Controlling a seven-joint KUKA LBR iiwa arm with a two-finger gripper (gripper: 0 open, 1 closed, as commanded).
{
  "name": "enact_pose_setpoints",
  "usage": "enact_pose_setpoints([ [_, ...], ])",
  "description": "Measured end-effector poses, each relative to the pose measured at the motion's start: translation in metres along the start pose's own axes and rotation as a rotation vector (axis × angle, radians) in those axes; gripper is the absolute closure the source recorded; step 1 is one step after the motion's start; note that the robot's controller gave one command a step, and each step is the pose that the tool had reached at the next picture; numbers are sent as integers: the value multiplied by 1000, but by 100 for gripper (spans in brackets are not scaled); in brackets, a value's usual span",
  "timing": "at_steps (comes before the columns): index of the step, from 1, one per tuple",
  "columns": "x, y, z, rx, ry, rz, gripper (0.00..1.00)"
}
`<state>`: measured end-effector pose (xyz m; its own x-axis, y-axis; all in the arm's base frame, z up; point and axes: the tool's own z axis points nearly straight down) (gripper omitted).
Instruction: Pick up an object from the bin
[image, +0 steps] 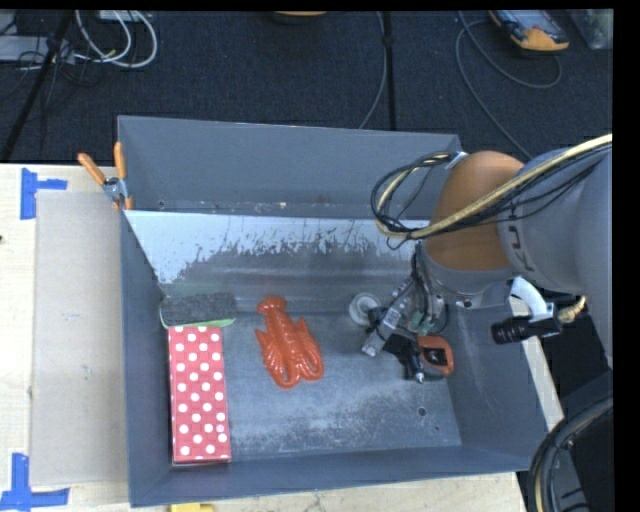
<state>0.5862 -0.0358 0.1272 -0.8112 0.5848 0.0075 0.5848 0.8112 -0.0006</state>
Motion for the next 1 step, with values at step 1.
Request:
enact_pose_setpoints([
  [1,0,0,-12,0,0,-1,100],
])
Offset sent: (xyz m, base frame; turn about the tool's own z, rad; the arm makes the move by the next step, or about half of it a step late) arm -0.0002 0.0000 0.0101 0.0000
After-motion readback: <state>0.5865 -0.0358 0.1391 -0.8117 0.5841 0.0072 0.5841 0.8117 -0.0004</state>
